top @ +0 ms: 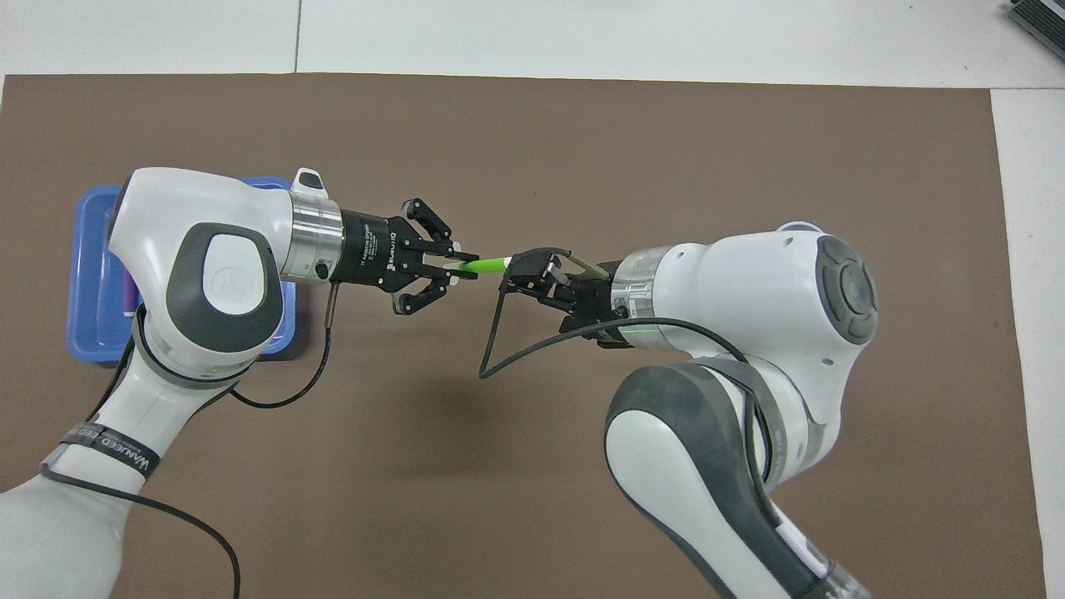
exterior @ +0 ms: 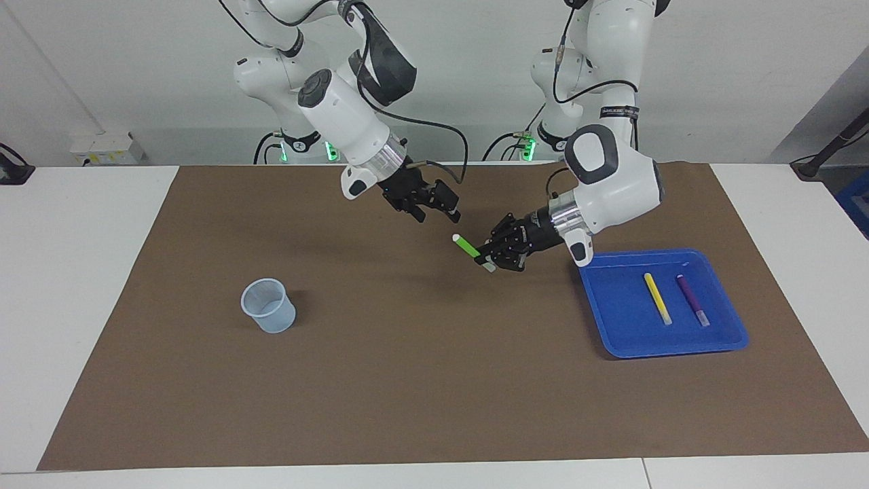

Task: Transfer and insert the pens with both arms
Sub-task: 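Pass the green pen from the left gripper to the right gripper, then insert the green pen into the white cup with the right gripper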

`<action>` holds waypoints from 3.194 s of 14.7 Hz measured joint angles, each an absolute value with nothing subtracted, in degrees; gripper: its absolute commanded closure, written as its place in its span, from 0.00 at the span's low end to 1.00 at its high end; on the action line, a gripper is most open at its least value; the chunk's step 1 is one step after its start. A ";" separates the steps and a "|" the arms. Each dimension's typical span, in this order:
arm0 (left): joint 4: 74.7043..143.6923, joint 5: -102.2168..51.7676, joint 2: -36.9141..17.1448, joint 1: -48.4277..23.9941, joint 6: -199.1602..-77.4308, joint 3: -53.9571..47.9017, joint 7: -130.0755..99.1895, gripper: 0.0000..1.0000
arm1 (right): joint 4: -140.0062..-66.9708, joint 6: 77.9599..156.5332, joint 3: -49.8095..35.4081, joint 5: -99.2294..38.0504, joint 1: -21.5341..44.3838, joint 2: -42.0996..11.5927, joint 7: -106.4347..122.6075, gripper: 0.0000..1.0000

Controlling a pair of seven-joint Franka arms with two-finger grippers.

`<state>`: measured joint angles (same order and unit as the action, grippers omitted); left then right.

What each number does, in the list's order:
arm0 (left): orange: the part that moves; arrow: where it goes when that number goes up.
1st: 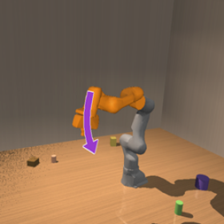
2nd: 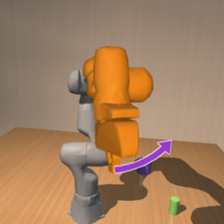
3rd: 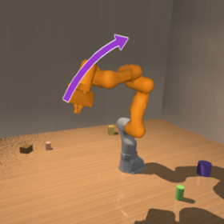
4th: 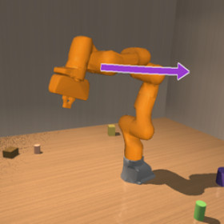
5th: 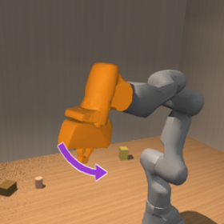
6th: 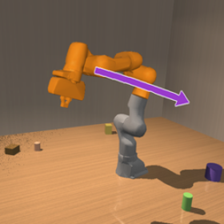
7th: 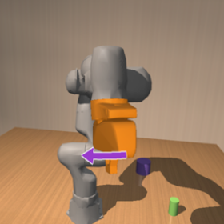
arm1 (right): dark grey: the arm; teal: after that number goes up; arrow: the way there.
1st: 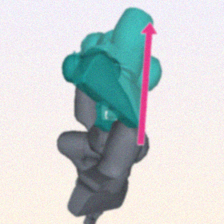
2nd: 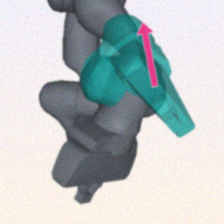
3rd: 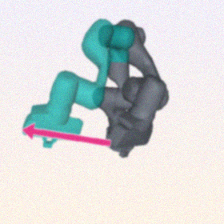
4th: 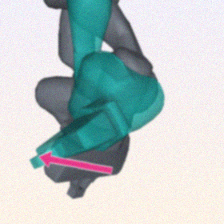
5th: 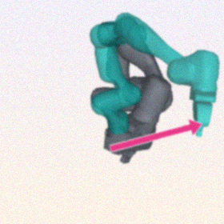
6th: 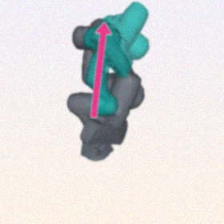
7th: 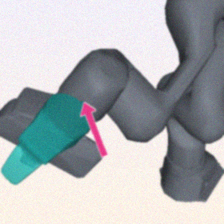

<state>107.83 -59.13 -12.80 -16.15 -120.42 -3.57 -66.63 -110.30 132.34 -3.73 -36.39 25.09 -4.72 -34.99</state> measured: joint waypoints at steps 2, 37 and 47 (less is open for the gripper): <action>107.83 -59.22 -12.79 -16.26 -120.45 -3.59 -66.70 1.00 | -109.71 132.11 -3.70 -36.24 25.05 -4.73 -32.97 0.00; 107.66 -59.42 -12.41 -19.22 -120.42 -3.58 -68.73 1.00 | -102.92 131.18 -3.63 -33.26 24.89 -10.67 -29.94 1.00; 107.57 -56.05 -11.18 -19.85 -121.79 -3.30 -67.16 0.00 | -102.56 130.95 -3.32 -30.72 24.09 -10.70 -28.00 1.00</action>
<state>107.57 -56.05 -11.18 -19.85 -121.79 -3.30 -67.16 -102.56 130.95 -3.32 -30.72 24.09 -10.70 -28.00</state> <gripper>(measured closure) 0.141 0.811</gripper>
